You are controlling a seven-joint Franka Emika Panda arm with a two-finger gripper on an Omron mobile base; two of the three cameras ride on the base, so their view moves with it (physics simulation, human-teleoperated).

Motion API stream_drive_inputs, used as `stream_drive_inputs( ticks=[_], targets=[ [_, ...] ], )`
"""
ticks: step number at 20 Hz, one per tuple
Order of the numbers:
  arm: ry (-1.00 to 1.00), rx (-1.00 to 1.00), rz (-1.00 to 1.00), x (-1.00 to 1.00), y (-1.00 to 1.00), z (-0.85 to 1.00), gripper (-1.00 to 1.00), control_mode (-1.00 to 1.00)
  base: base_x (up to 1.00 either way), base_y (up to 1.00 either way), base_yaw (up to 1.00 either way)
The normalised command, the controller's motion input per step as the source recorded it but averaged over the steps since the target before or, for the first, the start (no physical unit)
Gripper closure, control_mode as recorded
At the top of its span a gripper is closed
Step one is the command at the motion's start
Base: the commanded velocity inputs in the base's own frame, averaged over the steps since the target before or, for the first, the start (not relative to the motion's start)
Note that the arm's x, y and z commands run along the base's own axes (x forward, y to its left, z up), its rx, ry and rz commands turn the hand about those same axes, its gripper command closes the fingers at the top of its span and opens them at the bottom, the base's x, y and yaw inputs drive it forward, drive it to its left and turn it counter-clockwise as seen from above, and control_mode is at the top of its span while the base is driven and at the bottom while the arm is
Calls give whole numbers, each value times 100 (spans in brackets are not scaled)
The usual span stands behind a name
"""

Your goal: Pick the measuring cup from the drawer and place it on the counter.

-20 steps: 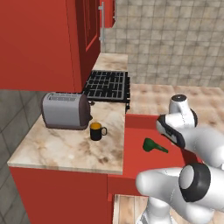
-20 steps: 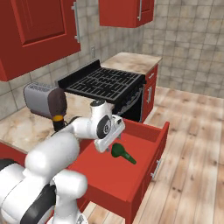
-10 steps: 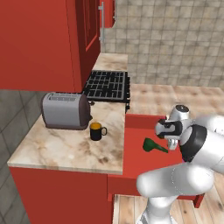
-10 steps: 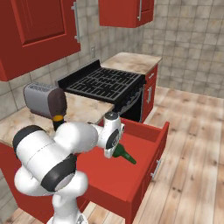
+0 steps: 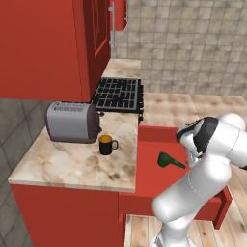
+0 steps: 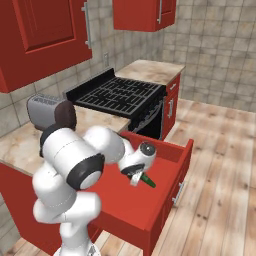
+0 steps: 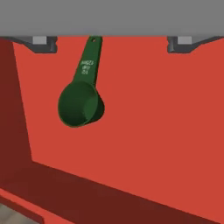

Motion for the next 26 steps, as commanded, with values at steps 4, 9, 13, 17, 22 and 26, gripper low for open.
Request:
stream_drive_inputs(
  ticks=[4,9,13,17,22,26],
  targets=[
    [-19,17,0,0,-10,-32,-100,-100,0,0,0],
    [-13,10,-2,12,0,-6,-100,-100,0,0,0],
    [-1,2,0,42,0,0,-100,-100,0,0,0],
    [3,0,0,54,0,-1,-100,-100,0,0,0],
    [15,-1,0,32,-16,-22,-100,-100,0,0,0],
    [23,0,0,13,-28,-30,-100,-100,0,0,0]
  ],
)
